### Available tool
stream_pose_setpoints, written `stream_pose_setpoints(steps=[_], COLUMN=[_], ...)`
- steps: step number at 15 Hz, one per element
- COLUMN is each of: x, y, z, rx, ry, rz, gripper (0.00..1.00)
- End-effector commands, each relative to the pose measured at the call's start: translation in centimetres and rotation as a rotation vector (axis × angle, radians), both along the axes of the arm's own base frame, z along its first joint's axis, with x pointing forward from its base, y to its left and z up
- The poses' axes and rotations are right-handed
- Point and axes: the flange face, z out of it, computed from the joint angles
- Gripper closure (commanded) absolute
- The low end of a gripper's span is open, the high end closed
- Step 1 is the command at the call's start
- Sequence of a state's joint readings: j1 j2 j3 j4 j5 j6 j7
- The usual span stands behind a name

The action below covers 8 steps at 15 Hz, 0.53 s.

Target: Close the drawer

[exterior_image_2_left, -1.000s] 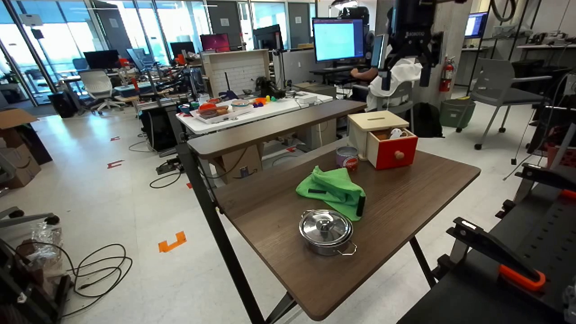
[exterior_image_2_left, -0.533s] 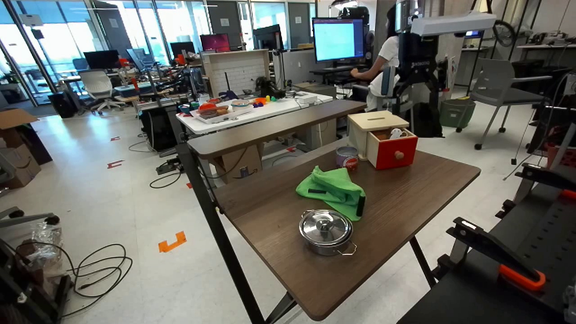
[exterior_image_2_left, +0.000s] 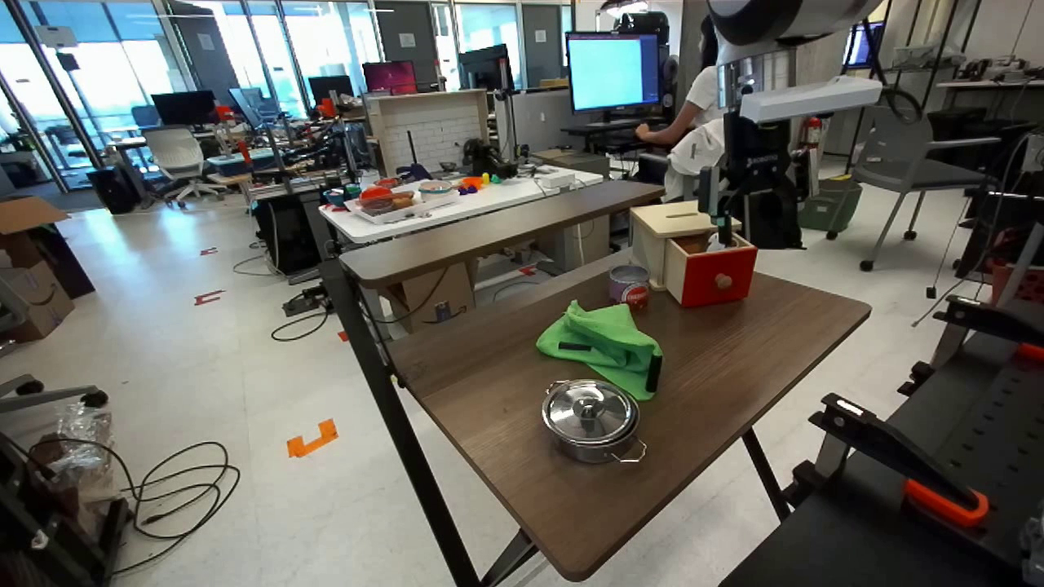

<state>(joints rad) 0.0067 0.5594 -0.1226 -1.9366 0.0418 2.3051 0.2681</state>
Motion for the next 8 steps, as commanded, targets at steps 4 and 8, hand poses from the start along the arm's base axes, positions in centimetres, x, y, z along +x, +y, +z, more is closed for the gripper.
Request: stream_pose_setpoints(steps=[4, 8], x=[1.6, 2.6], y=[-0.9, -0.9], z=[-3.6, -5.0], rx=[-0.025, -0.024], ry=[0.008, -0.046], rz=[-0.007, -0.006], gripper=[0.00, 0.00])
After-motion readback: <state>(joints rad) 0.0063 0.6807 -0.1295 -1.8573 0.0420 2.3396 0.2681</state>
